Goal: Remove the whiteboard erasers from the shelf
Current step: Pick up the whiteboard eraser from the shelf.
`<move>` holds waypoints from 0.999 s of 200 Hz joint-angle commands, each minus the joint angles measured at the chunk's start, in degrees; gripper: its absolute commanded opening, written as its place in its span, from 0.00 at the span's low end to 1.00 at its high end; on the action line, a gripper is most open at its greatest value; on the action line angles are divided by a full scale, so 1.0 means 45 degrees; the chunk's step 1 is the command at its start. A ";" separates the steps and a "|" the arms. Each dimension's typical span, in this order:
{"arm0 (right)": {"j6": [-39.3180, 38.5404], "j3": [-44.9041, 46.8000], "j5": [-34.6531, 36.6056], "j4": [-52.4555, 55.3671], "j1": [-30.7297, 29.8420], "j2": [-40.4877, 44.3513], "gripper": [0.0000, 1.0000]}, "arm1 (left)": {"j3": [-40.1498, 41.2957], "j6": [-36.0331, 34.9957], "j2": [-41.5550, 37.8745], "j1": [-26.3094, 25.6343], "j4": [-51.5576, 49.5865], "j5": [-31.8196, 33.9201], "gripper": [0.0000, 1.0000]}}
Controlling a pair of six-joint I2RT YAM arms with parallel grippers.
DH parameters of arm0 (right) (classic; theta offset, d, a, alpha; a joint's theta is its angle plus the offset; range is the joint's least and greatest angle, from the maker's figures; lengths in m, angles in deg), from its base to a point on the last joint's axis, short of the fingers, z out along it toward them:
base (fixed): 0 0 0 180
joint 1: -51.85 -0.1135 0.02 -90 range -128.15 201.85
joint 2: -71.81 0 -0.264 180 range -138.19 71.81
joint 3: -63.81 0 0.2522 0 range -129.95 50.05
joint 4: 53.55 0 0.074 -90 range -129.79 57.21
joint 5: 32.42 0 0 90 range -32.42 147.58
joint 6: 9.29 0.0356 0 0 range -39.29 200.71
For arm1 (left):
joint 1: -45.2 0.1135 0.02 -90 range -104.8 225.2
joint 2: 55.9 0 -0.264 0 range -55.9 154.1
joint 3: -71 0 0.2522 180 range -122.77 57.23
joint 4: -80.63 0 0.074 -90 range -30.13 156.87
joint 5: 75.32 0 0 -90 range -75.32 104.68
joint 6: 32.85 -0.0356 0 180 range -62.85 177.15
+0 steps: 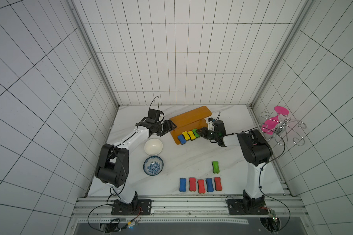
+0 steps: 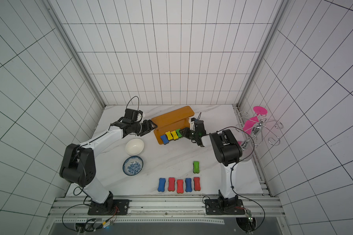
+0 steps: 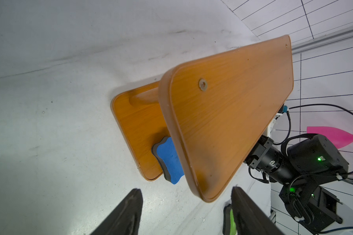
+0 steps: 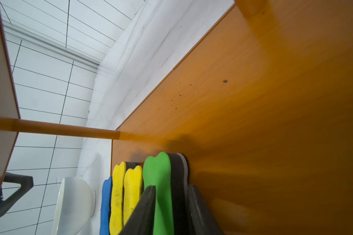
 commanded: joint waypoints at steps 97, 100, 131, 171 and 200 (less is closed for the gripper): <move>-0.0032 0.0883 0.1294 0.1220 0.0054 0.1544 0.00 | 0.0115 -0.0123 0.0084 0.0105 0.0322 -0.0006 0.72; 0.0046 0.0941 0.1353 0.1182 0.0050 0.1651 0.00 | 0.0120 -0.0117 0.0083 0.0105 0.0321 -0.0004 0.72; 0.0747 0.1484 0.1856 0.0779 0.0029 0.2693 0.00 | 0.0116 -0.0100 -0.0020 0.0104 0.0261 0.0112 0.72; 0.1385 0.2403 0.3176 0.1055 -0.0610 0.4206 0.00 | 0.0234 -0.0077 -0.0459 0.0056 0.0101 0.0296 0.72; 0.2124 0.4212 0.5206 0.1919 -0.1445 0.6449 0.00 | 0.0579 -0.0078 -0.1080 -0.0125 -0.0091 0.0333 0.72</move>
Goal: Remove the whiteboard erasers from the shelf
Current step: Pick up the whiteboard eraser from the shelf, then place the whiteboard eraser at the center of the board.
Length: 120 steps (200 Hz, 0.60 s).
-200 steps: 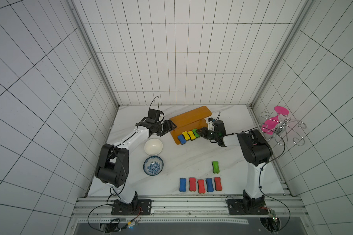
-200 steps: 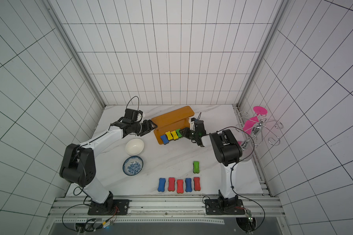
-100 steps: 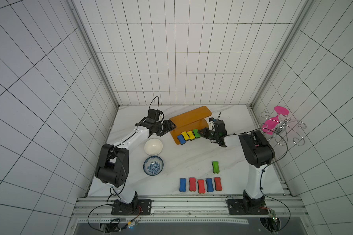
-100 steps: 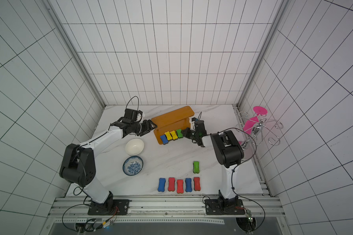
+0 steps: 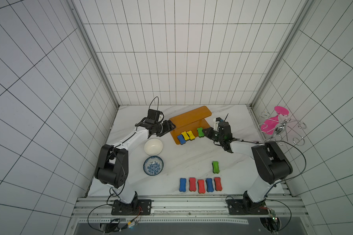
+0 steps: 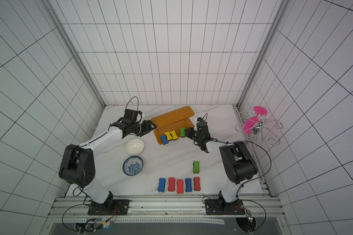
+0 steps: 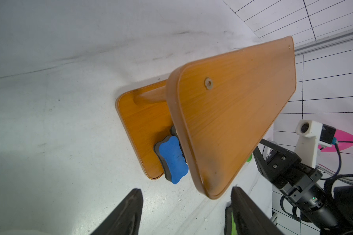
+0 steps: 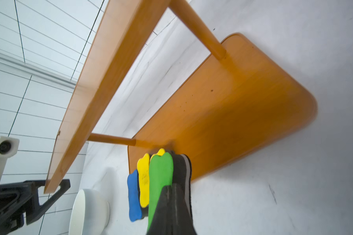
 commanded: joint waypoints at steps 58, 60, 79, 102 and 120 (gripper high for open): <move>0.2207 0.5042 0.4856 0.3720 -0.3190 0.6990 0.00 | 0.1394 -0.0223 -0.1716 -0.0184 -0.0029 0.0026 0.72; 0.2275 0.5121 0.4894 0.3834 -0.3266 0.7114 0.00 | 0.1395 -0.0238 -0.1720 -0.0181 -0.0036 0.0008 0.72; 0.2939 0.6055 0.5466 0.4357 -0.3988 0.8294 0.00 | 0.1396 -0.0282 -0.1760 -0.0186 -0.0045 -0.0096 0.72; 0.3111 0.6405 0.6005 0.4947 -0.4737 0.9021 0.00 | 0.1413 -0.0302 -0.1819 -0.0179 -0.0001 -0.0163 0.72; 0.3091 0.6463 0.6088 0.4987 -0.5061 0.9017 0.00 | 0.1434 -0.0248 -0.1819 -0.0191 0.0072 -0.0270 0.72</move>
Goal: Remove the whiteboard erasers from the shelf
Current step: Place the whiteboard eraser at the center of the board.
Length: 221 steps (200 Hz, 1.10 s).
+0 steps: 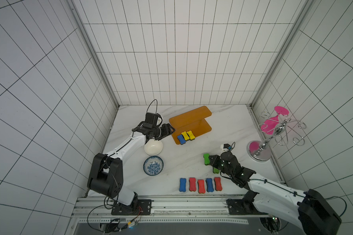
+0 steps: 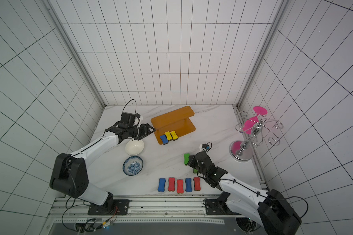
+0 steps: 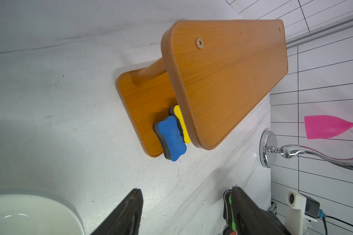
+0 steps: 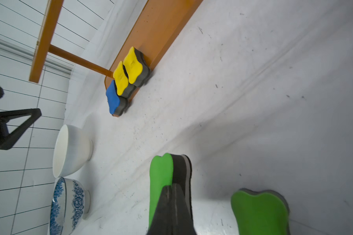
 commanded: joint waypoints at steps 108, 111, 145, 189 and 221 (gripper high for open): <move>-0.0247 0.0140 -0.0221 0.1482 -0.0507 -0.0804 0.00 | 0.0251 -0.0185 -0.0417 -0.0042 0.0292 0.0026 0.72; -0.0286 0.0139 -0.0254 0.1495 -0.0507 -0.0858 0.00 | 0.0250 -0.0176 -0.0412 -0.0047 0.0300 0.0026 0.72; -0.0885 0.0214 -0.0609 0.1801 -0.0492 -0.0673 0.00 | 0.0194 -0.0271 -0.0406 -0.0014 0.0232 0.0202 0.72; -0.1174 0.0208 -0.0358 0.2355 -0.0458 -0.0157 0.00 | 0.0056 -0.0292 -0.0411 0.0047 0.0174 0.0298 0.73; -0.1319 0.0084 -0.0425 0.2346 -0.0429 -0.0309 0.00 | -0.0043 -0.0334 -0.0392 0.0032 0.0098 0.0316 0.73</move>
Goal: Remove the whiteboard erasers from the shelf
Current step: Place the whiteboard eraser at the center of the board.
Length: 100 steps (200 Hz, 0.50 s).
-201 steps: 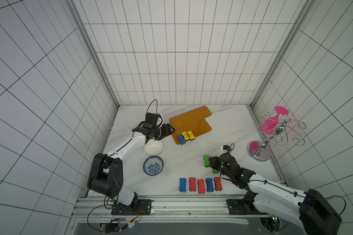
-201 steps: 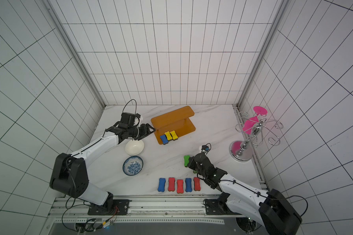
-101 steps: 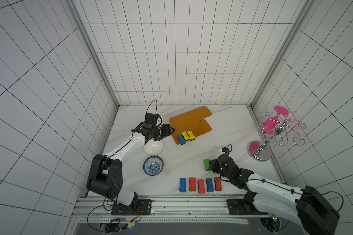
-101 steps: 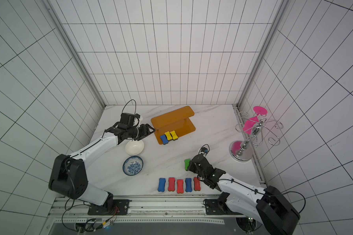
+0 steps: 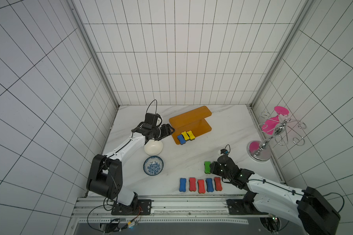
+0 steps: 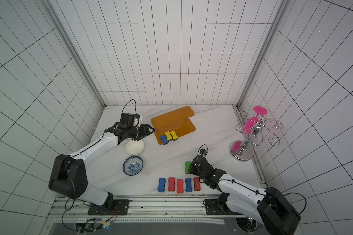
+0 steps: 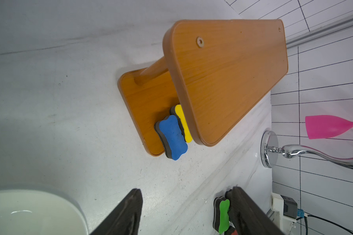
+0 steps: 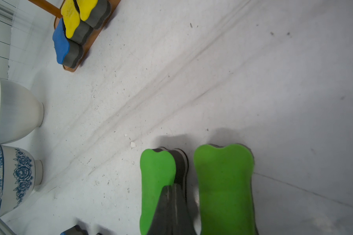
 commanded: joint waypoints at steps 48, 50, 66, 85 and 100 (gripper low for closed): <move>-0.0515 -0.0202 -0.0109 0.0306 0.0004 -0.0266 0.07 | -0.0154 -0.0253 -0.0212 0.0035 0.0066 0.0188 0.72; -0.0531 -0.0217 -0.0108 0.0314 0.0004 -0.0238 0.07 | -0.0143 -0.0253 -0.0219 0.0038 0.0056 0.0200 0.73; -0.0633 -0.0329 -0.0068 0.0604 0.0001 0.0052 0.10 | -0.0120 -0.0253 -0.0222 0.0033 0.0077 0.0222 0.73; -0.0675 -0.0495 0.0142 0.0993 0.0004 0.0426 0.12 | -0.0120 -0.0224 -0.0222 0.0007 0.0112 0.0235 0.73; -0.1209 -0.0771 0.0192 0.1357 -0.0001 0.0670 0.15 | -0.0120 -0.0165 -0.0222 -0.0006 0.0212 0.0306 0.73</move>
